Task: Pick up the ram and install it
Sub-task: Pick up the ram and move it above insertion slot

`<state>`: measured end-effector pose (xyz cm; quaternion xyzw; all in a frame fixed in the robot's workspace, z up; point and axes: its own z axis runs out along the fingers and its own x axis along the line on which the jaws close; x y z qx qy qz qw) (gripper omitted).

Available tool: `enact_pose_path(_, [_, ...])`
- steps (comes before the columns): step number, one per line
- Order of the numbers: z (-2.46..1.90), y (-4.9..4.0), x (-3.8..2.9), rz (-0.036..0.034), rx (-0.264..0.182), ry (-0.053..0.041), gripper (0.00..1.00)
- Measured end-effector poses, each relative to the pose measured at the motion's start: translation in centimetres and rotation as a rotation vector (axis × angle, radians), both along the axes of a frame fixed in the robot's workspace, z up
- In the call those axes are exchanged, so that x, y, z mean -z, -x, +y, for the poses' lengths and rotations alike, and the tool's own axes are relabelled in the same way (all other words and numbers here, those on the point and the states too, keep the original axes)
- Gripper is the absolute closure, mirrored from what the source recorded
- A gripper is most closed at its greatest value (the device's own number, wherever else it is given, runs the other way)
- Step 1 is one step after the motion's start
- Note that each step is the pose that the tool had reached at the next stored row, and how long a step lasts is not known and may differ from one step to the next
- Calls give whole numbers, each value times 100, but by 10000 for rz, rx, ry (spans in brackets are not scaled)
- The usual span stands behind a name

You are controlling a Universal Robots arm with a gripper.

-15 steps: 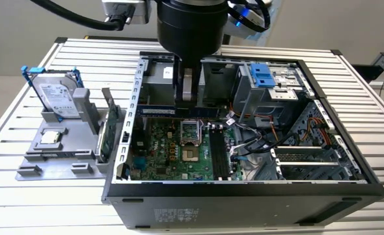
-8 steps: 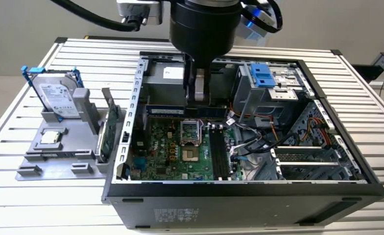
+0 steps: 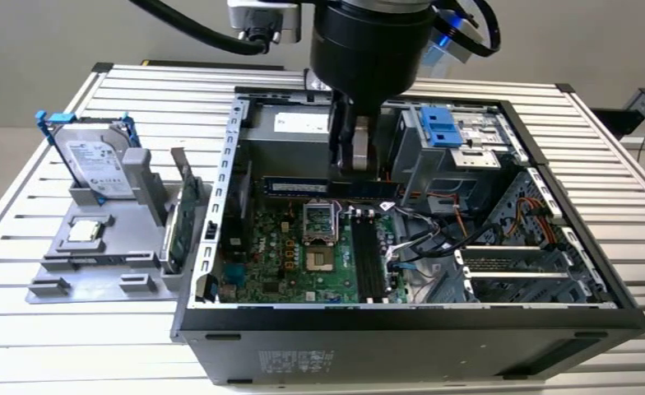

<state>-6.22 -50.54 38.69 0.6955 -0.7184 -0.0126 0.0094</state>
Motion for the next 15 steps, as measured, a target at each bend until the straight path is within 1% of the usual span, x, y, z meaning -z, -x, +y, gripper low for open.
enact_pose_path(15, [0,-361,0,35,1,-1,100])
